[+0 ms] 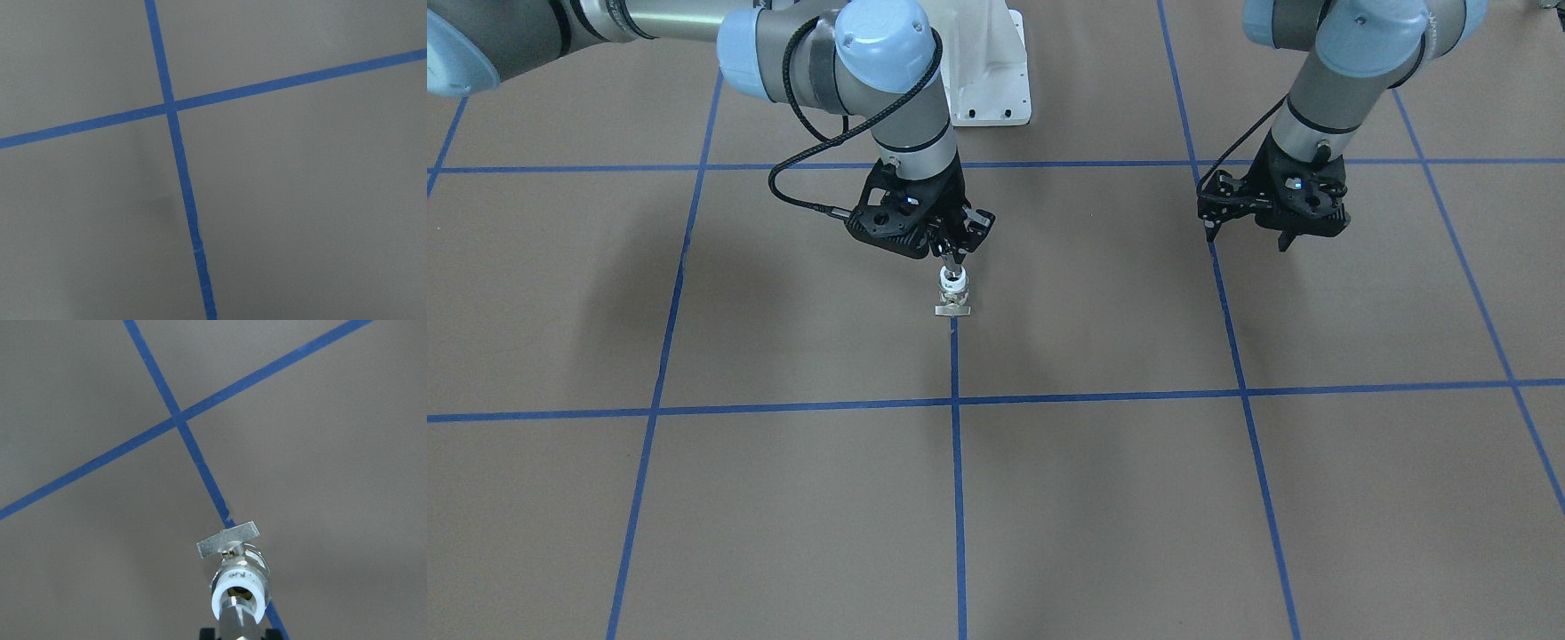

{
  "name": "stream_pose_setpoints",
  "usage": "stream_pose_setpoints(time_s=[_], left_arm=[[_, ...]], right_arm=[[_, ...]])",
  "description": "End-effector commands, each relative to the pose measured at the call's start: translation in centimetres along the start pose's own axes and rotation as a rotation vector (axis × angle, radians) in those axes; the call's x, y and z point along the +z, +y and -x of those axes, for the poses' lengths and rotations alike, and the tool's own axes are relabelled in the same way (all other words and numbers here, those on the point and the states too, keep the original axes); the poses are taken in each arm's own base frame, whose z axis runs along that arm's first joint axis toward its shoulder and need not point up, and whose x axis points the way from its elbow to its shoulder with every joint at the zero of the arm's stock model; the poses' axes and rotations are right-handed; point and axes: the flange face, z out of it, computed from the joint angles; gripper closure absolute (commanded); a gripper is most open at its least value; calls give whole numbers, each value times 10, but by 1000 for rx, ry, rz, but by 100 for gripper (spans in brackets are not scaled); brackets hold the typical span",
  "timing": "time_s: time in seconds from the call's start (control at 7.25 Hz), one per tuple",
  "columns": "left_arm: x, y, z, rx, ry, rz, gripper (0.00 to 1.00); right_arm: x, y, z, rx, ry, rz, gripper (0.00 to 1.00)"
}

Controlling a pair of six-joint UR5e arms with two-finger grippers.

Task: Assemble PPR valve and pipe with both arms
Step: 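Lower the metal pipe into the top of the valve with the right gripper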

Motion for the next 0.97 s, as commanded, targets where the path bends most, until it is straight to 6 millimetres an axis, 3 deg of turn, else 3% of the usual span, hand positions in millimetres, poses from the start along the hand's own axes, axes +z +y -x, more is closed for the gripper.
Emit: stream_pose_setpoints(time_s=[0.0,0.83], left_arm=[[0,0,0,0,0,0,1],[1,0,1,-2,-2,2,1]], right_arm=[[1,0,0,0,2,0,100],[10,2,-4,-2,15,3,100]])
